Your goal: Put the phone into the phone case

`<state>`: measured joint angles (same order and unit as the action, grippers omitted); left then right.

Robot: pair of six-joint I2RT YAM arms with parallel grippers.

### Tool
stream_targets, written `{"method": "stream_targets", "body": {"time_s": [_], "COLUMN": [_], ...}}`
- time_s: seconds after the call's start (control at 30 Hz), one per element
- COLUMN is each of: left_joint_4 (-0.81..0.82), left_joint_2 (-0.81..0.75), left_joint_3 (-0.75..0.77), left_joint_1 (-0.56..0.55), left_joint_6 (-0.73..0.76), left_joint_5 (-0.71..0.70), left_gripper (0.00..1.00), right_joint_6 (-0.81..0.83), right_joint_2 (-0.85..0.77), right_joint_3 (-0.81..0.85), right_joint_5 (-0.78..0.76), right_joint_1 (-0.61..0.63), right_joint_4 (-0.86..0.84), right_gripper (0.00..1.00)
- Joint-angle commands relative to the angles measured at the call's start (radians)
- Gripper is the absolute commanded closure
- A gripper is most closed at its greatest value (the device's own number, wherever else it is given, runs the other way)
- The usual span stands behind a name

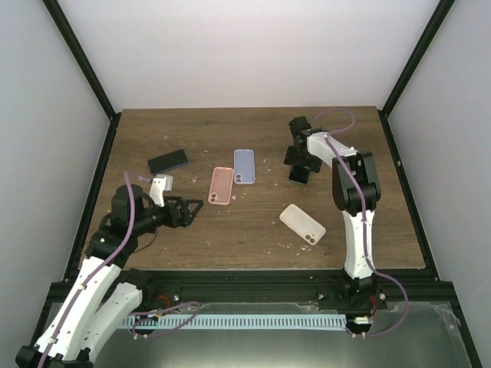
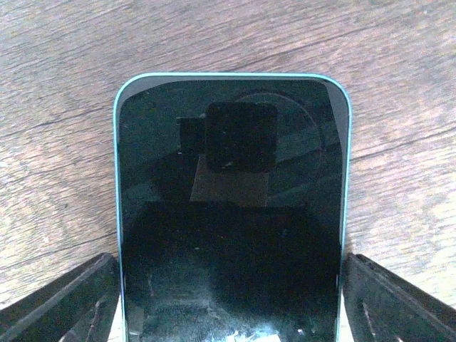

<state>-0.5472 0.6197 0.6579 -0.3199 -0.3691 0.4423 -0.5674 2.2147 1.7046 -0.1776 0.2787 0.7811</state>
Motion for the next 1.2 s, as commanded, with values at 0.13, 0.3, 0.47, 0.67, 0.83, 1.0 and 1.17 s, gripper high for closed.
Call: {"method": "stream_targets", "body": {"time_s": [0.13, 0.3, 0.47, 0.67, 0.83, 1.0, 1.17], "left_joint_4": [-0.002, 0.004, 0.003, -0.020, -0.033, -0.040, -0.021], "left_joint_2": [0.023, 0.012, 0.032, 0.121, 0.165, 0.161, 0.181], "left_joint_3": [0.004, 0.000, -0.005, 0.012, 0.022, 0.023, 0.029], "left_joint_1": [-0.004, -0.004, -0.002, -0.002, -0.002, -0.005, -0.007], "left_joint_6": [0.026, 0.023, 0.012, 0.009, 0.007, -0.005, -0.071], "left_joint_5": [0.005, 0.000, -0.044, -0.057, -0.059, -0.122, -0.116], "left_gripper": [0.02, 0.03, 0.05, 0.10, 0.11, 0.16, 0.17], "right_joint_6": [0.075, 0.105, 0.103, 0.047, 0.046, 0.056, 0.048], "right_joint_2": [-0.019, -0.073, -0.180, -0.274, -0.357, -0.418, -0.441], "right_joint_3": [-0.104, -0.196, -0.343, -0.454, -0.573, -0.669, -0.726], "right_joint_5": [0.014, 0.001, -0.020, -0.168, -0.144, -0.152, -0.119], "right_joint_1": [0.007, 0.008, 0.007, 0.008, 0.007, 0.007, 0.027], "right_joint_4": [-0.059, -0.091, -0.122, -0.047, -0.045, -0.072, -0.073], "right_gripper": [0.23, 0.26, 0.32, 0.33, 0.33, 0.32, 0.32]}}
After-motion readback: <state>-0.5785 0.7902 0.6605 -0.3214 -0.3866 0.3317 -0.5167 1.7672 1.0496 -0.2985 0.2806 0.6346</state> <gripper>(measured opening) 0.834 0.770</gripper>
